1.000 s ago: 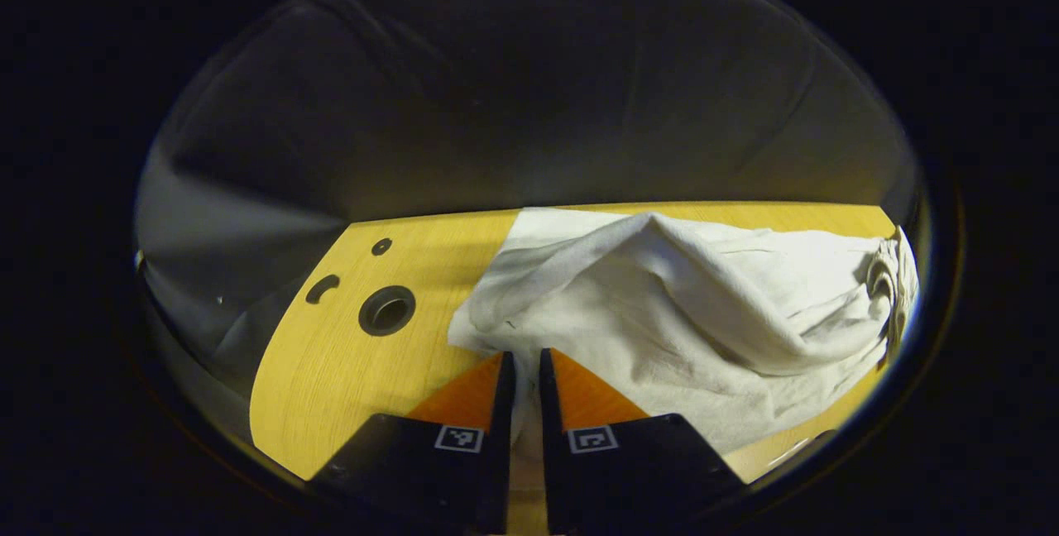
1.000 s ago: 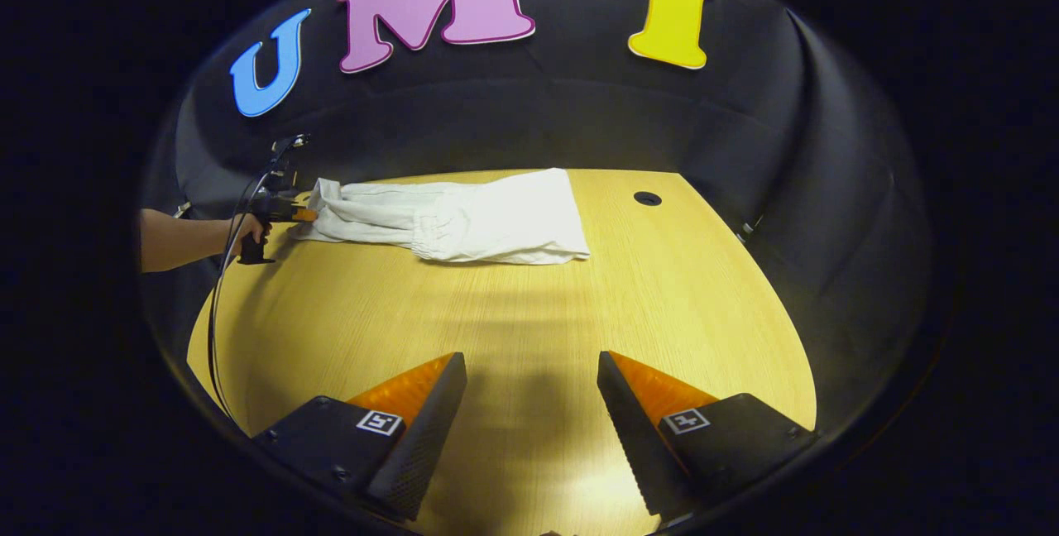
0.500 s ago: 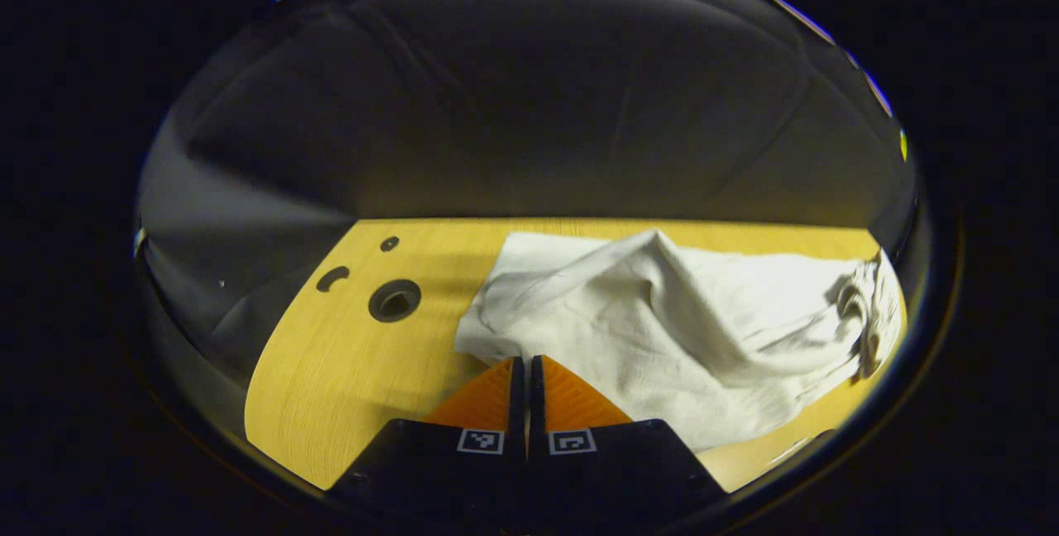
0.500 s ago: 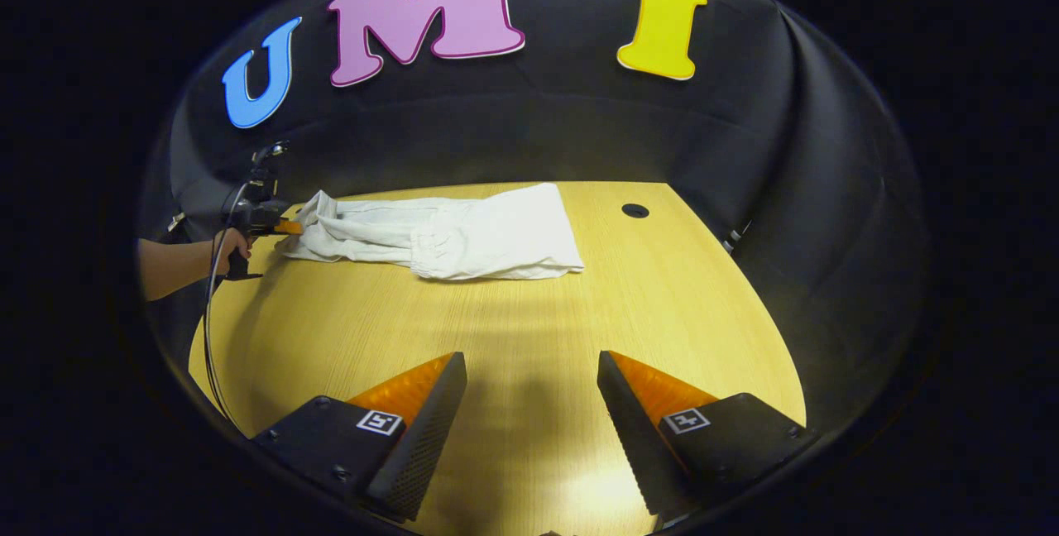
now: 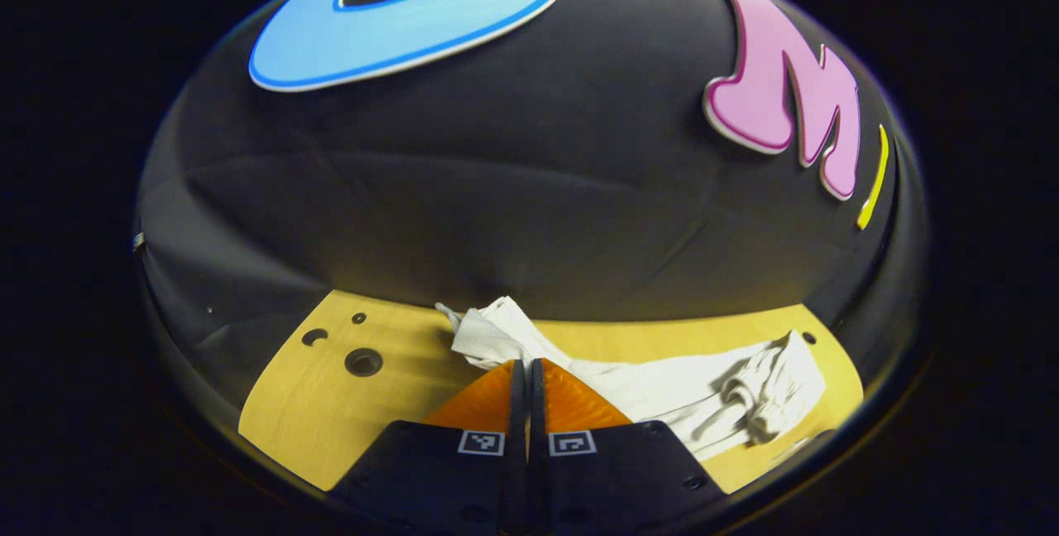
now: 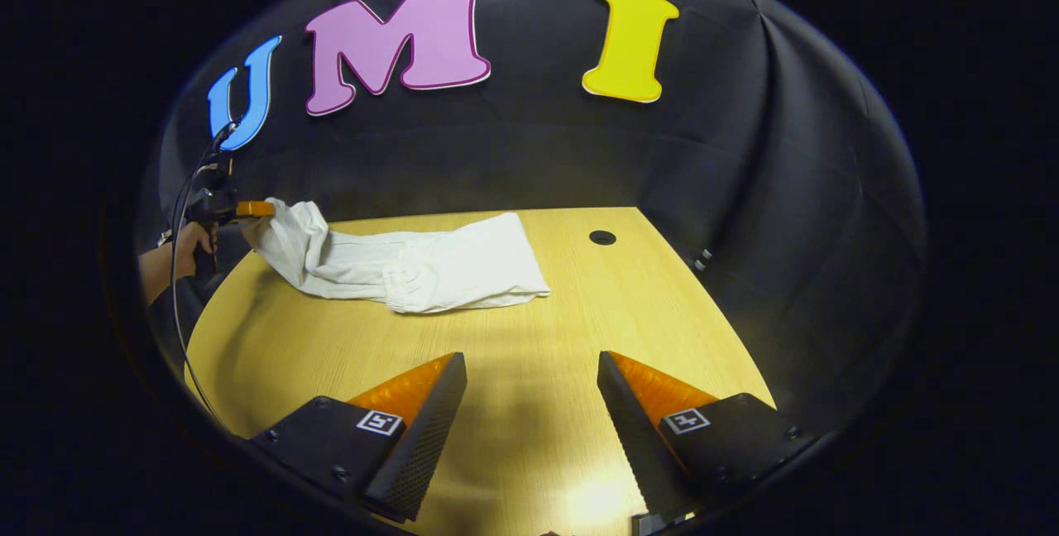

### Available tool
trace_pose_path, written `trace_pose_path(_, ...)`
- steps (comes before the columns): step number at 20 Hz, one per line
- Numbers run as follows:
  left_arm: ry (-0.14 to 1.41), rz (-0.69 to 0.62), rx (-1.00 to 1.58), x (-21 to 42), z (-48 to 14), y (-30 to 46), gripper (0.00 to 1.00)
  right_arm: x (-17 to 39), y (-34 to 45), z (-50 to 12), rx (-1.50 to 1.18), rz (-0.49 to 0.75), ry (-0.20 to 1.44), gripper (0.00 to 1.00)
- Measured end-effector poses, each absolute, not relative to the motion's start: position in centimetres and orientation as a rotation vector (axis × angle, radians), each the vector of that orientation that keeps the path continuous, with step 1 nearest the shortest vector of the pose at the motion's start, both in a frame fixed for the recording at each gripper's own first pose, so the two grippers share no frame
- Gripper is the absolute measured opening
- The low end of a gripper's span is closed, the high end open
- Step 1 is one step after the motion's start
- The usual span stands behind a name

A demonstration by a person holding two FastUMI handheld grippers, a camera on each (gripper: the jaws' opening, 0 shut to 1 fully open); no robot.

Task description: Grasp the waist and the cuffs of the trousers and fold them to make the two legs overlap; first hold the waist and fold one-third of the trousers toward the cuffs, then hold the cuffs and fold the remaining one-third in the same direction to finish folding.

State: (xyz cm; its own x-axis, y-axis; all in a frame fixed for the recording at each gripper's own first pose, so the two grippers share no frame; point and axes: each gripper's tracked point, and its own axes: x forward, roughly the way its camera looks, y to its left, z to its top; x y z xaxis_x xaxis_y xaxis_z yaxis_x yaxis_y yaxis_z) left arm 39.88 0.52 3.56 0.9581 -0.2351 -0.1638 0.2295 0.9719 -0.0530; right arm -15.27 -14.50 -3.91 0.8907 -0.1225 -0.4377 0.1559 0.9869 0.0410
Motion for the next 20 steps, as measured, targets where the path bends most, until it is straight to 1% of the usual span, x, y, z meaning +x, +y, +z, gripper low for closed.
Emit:
trace_pose_path(4, 0.116, -0.305, -0.017, 37.6, 7.2, -3.6, 0.05, -15.8, -15.1, -3.5, 0.076, -0.154, 0.433, 0.98)
trace_pose_path(6, 0.065, -0.349, 0.01, 37.0, 9.1, -6.2, 0.05, -15.9, -15.5, -3.3, 0.075, -0.163, 0.418, 0.98)
trace_pose_path(9, 0.047, -0.414, 0.036, 35.8, 10.4, -10.5, 0.05, -16.1, -15.8, -3.0, 0.087, -0.172, 0.407, 0.98)
trace_pose_path(15, 0.014, -0.521, 0.054, 33.4, 11.6, -18.9, 0.05, -17.1, -17.8, -3.6, 0.132, -0.224, 0.404, 0.98)
trace_pose_path(20, 0.035, -0.627, 0.054, 31.6, 10.2, -26.6, 0.05, -18.6, -19.7, -4.4, 0.163, -0.281, 0.406, 0.98)
